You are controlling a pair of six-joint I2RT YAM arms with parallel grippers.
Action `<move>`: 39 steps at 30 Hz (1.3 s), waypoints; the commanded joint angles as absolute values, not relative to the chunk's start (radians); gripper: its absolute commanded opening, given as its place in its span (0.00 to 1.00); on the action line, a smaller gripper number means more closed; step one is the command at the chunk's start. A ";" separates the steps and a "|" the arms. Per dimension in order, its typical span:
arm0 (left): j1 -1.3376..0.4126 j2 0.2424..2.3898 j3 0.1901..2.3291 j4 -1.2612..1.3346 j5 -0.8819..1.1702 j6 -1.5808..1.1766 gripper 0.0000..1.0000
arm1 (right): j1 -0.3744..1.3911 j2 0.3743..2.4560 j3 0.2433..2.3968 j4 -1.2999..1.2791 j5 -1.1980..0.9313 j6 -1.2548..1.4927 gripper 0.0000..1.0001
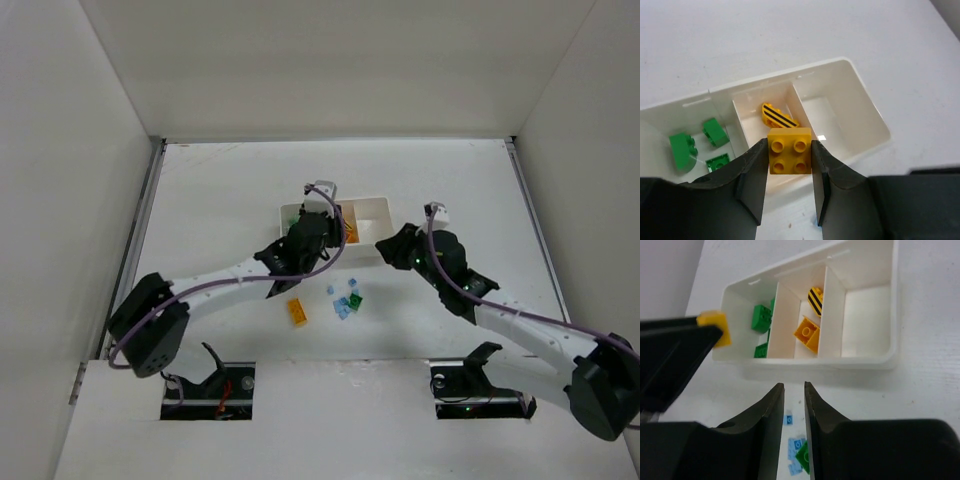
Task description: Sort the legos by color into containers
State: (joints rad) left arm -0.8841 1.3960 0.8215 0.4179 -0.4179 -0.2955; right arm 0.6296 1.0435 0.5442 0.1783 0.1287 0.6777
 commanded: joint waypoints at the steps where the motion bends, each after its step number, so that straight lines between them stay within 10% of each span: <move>1: -0.843 1.495 0.928 0.462 -0.387 -0.284 0.16 | 0.648 0.951 0.499 0.169 0.160 0.684 0.30; 17: -0.805 1.639 1.066 0.403 -0.393 -0.268 0.56 | 0.881 0.934 0.491 0.118 0.202 0.667 0.45; 30: -0.711 1.065 0.663 0.286 -0.451 -0.377 0.57 | 1.168 1.503 0.827 0.184 0.256 0.566 0.79; 39: -0.656 0.692 0.463 -0.010 -0.497 -0.501 0.56 | 1.228 1.752 0.999 0.045 0.316 0.589 0.73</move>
